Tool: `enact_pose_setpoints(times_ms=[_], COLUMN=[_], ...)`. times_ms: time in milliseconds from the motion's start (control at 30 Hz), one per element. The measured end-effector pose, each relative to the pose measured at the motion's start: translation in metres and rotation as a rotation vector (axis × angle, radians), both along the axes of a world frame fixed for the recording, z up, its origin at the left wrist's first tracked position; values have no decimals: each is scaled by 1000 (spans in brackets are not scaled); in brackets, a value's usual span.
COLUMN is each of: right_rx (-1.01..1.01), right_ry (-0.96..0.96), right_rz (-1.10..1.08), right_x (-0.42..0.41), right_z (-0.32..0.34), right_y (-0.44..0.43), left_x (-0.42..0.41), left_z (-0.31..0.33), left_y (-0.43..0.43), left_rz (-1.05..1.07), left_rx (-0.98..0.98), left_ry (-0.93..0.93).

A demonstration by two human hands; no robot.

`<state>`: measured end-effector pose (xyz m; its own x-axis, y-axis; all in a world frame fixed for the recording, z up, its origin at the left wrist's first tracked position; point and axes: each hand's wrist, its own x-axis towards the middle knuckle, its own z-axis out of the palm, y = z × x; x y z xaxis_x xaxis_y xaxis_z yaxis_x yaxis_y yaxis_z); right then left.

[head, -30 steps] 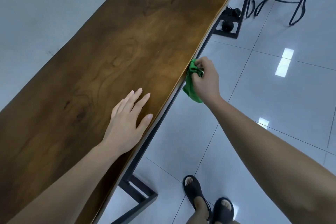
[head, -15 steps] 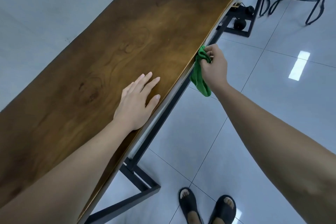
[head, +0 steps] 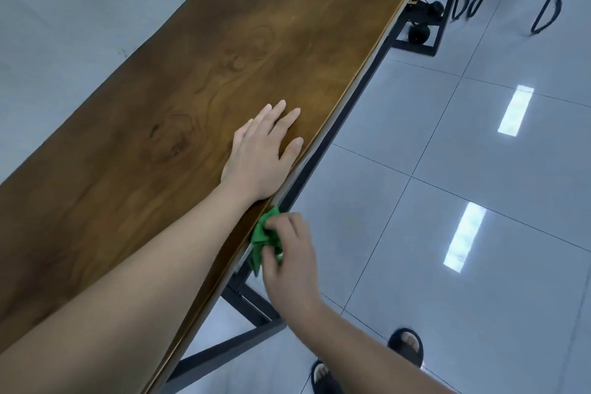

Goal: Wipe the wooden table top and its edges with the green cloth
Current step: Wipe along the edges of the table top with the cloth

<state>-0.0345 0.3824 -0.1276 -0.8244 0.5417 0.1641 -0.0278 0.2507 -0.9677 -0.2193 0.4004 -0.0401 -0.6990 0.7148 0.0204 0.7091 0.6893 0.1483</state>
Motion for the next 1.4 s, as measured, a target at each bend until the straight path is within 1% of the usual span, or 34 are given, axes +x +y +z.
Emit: enact_pose_setpoints(times_ms=[100,200,300,500,600,667,733,833,900,967,1033,1100,1233,1400], right_rx=[-50,-24,33,164,175,170,148,71,14,-10,-35,-74,-87,6], right_ry=[-11,13,-11,-95,-147,-141,-135,-147,-106,-66,-55,-53,-77,-98], right_rz=[49,83,-3,-248,-347,-378,-392,-367,-291,-165,-52,0,39,138], right_x=[20,17,-12,-91,-120,-130,-130,-107,-79,-49,-22,-4,5,8], right_z=[-6,-6,-2,12,26,31,32,26,24,24,22,17,15,20], right_y=[-36,-25,26,173,234,250,242,191,142,89,41,8,-8,10], left_x=[1,0,0,-1,-1,-1,-2,-2,-2,-2,-2,-2,-2,3], left_z=[0,0,-2,-2,-2,-2,-3,-3,-4,-5,-4,-3,-2,13], left_y=[0,0,-2,-2,0,0,0,-1,-1,-1,0,0,0,-6], left_rz=[3,0,-9,-10,0,4,0,-6,-7,-1,6,12,10,-12], left_rx=[-1,3,15,30,18,12,9,18,24,20,16,11,11,26], left_ry=[0,6,2,14,20,22,29,25,18,17,16,17,-1,-74])
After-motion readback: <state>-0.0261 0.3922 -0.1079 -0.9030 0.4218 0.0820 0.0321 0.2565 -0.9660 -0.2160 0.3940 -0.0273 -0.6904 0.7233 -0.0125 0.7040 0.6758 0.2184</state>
